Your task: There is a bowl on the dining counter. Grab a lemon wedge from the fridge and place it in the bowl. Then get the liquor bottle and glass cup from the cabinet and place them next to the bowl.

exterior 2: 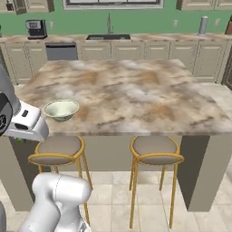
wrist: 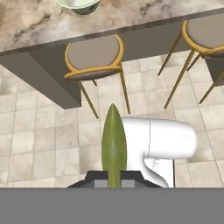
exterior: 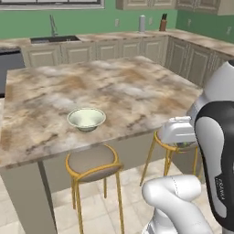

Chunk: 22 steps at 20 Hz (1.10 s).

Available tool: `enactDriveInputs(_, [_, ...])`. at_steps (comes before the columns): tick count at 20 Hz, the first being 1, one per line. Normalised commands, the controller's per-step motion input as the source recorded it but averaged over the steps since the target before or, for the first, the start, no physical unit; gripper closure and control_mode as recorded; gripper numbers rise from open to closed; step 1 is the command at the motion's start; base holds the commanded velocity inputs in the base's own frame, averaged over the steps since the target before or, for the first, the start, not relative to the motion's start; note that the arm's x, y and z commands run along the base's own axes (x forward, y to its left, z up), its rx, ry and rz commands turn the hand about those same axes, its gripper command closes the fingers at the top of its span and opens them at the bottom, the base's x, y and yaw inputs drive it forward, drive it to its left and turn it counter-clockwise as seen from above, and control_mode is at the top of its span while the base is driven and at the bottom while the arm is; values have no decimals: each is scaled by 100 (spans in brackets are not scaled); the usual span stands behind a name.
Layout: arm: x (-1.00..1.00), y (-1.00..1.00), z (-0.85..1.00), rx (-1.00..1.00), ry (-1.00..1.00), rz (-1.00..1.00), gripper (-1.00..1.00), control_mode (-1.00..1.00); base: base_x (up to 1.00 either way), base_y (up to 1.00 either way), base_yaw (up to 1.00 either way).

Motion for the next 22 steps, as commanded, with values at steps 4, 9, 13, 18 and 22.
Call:
enactDriveInputs(4, [0,0,0,0,0,0,100,100,94,61,16])
enactDriveInputs(9, [0,0,0,0,0,0,100,100,91,47,15])
enactDriveInputs(13, [0,0,0,0,0,0,100,100,74,45,18])
enactDriveInputs(18, [0,0,0,0,0,0,100,100,81,50,21])
enactDriveInputs(22, [99,45,-1,0,12,18,100,-100,0,0,0])
